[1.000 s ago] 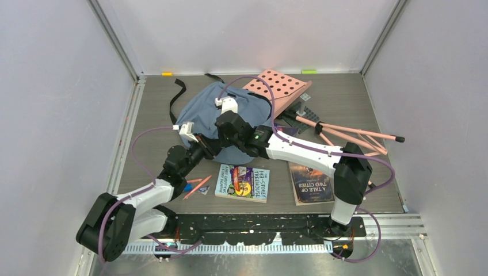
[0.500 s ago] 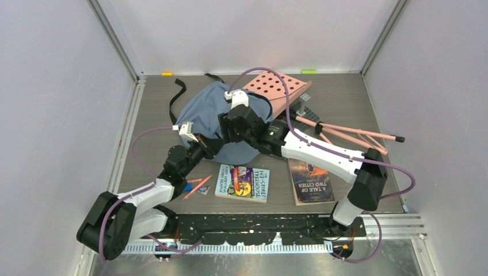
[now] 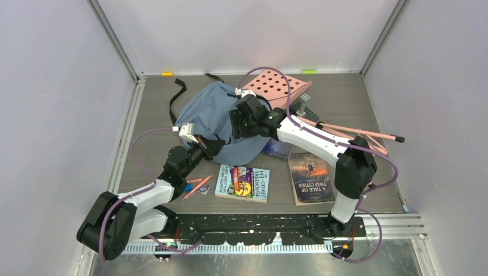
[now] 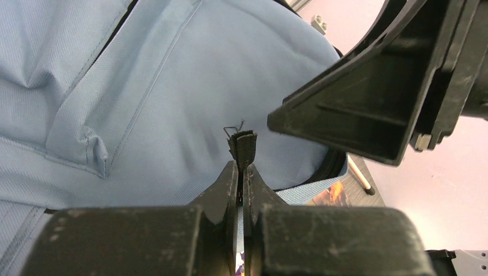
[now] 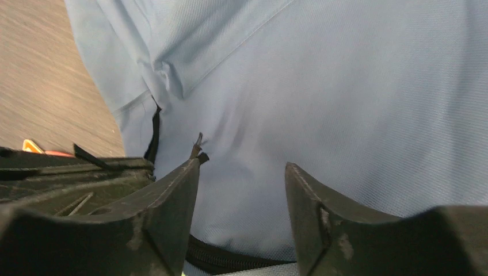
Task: Pack the student bag
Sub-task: Unzip the student bag at the center of the board.
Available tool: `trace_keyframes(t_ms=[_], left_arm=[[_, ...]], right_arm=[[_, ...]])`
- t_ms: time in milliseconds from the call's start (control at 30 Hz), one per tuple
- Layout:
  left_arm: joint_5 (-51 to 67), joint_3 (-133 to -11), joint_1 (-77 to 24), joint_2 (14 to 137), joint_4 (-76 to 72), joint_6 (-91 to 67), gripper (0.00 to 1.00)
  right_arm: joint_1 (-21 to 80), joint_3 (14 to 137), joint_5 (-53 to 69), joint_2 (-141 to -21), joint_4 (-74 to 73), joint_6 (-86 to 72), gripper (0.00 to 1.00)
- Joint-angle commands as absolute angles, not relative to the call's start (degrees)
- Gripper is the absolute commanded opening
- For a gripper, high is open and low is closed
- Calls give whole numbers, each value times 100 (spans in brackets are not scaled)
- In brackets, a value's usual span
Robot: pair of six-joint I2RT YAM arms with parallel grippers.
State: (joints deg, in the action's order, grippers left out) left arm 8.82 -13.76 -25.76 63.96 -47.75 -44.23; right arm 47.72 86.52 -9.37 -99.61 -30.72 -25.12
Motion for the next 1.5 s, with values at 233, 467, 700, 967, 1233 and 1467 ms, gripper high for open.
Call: trace_keyframes(t_ms=[233, 467, 700, 967, 1233, 1467], left_arm=[[247, -898, -2566, 6293, -4579, -4082, 0], [-412, -906, -2558, 5901, -3573, -3916, 0], [-1127, -978, -2496, 5123, -2312, -3449, 0], [-759, -1002, -1834, 4824, -2141, -3018, 0], [-268, -1876, -986, 6021, -1663, -3115, 0], [127, -2561, -348, 7125, -1310, -3426, 0]], right_arm=[[5403, 6257, -1377, -9016, -1370, -3085, 47], [5493, 5479, -1638, -8849, -780, -2915, 46], [5493, 4889, -1823, -8883, -496, -2929, 39], [5502, 4671, -1883, -8896, -296, -2943, 37], [5515, 4642, -1925, -8891, -270, -2842, 33], [5533, 4587, -2039, -8780, -330, -2797, 32]])
